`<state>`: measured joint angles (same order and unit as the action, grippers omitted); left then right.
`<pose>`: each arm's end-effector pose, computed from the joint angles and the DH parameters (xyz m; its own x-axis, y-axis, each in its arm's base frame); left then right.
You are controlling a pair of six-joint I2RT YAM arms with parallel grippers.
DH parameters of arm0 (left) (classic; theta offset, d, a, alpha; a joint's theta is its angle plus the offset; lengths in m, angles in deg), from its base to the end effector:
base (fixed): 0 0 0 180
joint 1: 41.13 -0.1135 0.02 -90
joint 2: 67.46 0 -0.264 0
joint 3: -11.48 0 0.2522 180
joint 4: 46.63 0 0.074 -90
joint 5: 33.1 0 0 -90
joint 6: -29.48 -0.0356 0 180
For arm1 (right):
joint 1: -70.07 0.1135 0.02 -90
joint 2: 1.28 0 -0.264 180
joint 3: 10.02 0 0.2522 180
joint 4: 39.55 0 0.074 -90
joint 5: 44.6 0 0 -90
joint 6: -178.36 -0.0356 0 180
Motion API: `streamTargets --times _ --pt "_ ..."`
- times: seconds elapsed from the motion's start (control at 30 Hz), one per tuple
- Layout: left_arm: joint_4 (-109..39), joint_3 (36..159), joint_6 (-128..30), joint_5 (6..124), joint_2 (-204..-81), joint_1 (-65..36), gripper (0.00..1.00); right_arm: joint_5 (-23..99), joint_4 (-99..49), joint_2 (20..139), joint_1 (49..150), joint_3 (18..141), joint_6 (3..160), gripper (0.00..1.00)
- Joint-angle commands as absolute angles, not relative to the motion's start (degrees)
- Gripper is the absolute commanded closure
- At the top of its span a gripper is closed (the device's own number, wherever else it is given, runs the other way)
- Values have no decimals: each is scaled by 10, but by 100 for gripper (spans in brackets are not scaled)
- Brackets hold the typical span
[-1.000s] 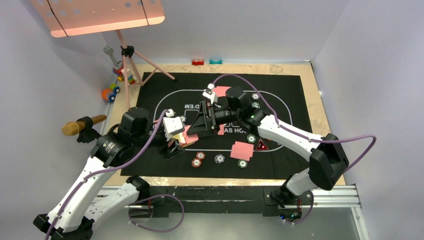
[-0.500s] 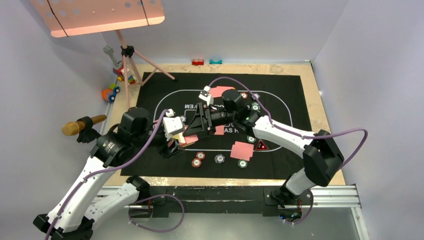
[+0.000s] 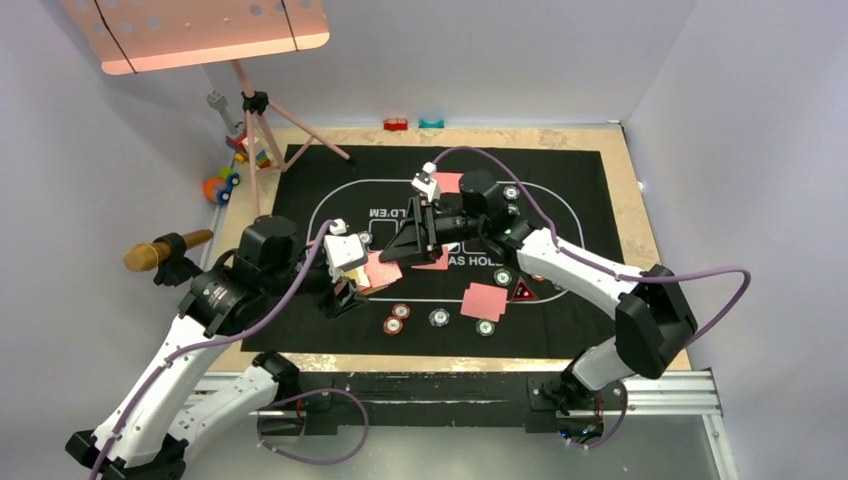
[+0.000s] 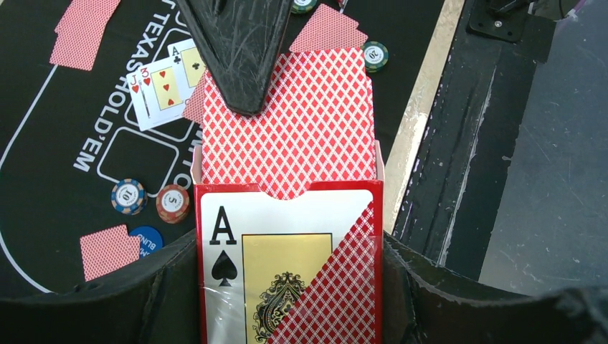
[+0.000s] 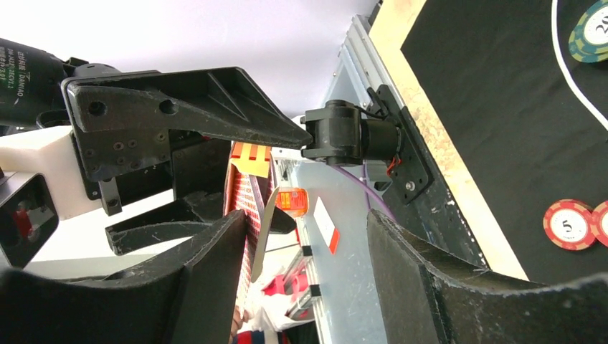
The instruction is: Distribute texas hold em gaming equipment
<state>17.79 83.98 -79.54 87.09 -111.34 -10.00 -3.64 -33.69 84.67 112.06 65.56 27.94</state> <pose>0.1072 -0.0857 0.3560 -0.2140 0.4583 -0.8626 0.9157 0.4016 -0.0138 0.2369 0.2494 0.3042 -0.9526 -0.0904 -0.2904 -0.3019 0.1637 0.9392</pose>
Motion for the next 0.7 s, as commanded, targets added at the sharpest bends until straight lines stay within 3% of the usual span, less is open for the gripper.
streamTargets --times 0.0,0.33,0.53,0.67 --pt "140 858 -789 884 -1101 -104 100 -40 -324 822 1113 645 295 37" --pt "141 857 -789 883 -1100 -104 100 -47 -294 792 1084 641 309 45" --pt "138 854 -787 884 -1100 -103 100 -29 -282 778 1085 667 316 21" --pt "138 856 -786 884 -1102 -104 100 -28 -291 788 1101 677 310 16"
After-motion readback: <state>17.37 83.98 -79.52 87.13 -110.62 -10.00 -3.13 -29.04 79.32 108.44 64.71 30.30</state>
